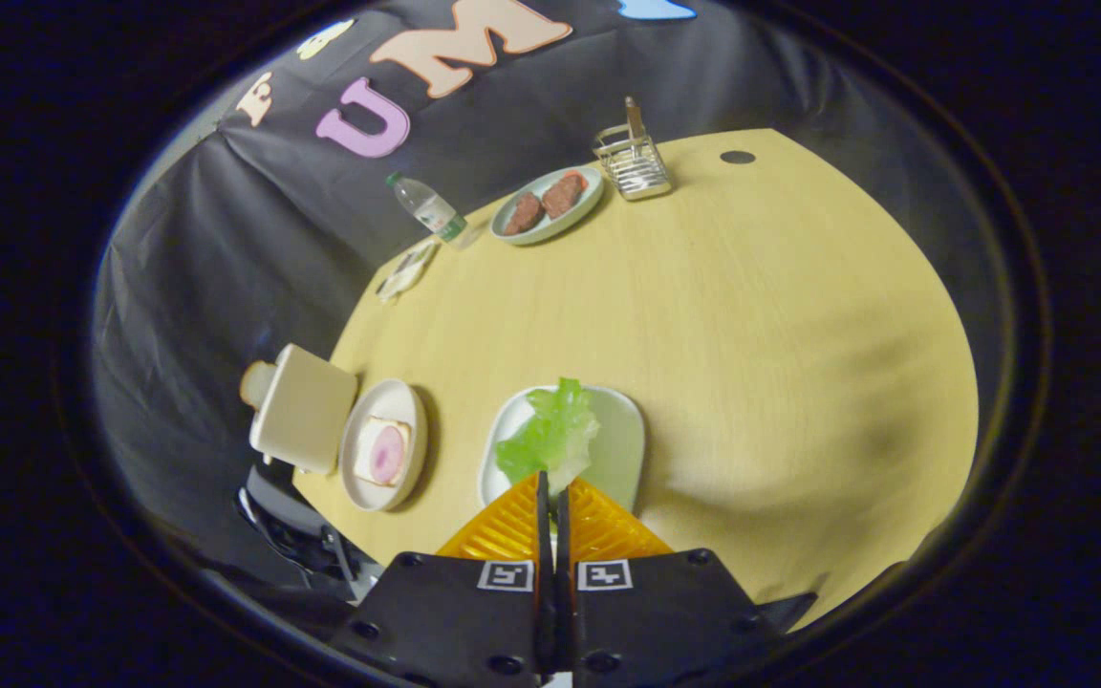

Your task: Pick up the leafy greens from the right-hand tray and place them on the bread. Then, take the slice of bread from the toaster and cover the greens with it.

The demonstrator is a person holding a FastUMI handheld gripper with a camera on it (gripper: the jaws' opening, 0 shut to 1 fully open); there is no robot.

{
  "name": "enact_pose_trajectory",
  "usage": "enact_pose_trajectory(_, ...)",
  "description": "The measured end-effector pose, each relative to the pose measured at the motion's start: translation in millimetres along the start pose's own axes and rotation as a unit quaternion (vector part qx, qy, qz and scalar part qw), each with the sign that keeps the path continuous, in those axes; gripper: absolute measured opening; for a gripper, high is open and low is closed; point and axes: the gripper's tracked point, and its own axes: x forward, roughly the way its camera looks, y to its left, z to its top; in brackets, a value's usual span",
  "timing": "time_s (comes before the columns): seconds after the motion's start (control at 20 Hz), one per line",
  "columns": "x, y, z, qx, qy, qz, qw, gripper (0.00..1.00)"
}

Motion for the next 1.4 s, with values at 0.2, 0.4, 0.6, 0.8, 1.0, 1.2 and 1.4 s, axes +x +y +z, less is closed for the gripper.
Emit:
enact_pose_trajectory(0.2,-15.0,42.9,13.2,-0.001,-0.017,0.030,0.999,0.03)
enact_pose_trajectory(0.4,-19.8,88.1,18.1,-0.014,-0.022,0.058,0.998,0.03)
enact_pose_trajectory(0.6,-12.8,140.5,12.1,-0.021,-0.011,0.090,0.996,0.03)
enact_pose_trajectory(0.8,8.7,188.9,-2.7,-0.035,0.008,0.116,0.993,0.03)
enact_pose_trajectory(1.0,32.4,237.1,-16.9,-0.042,0.027,0.143,0.988,0.03)
enact_pose_trajectory(1.2,51.3,277.1,-26.2,-0.046,0.033,0.170,0.984,0.03)
enact_pose_trajectory(1.4,72.5,298.4,-43.1,-0.044,0.051,0.181,0.981,0.03)
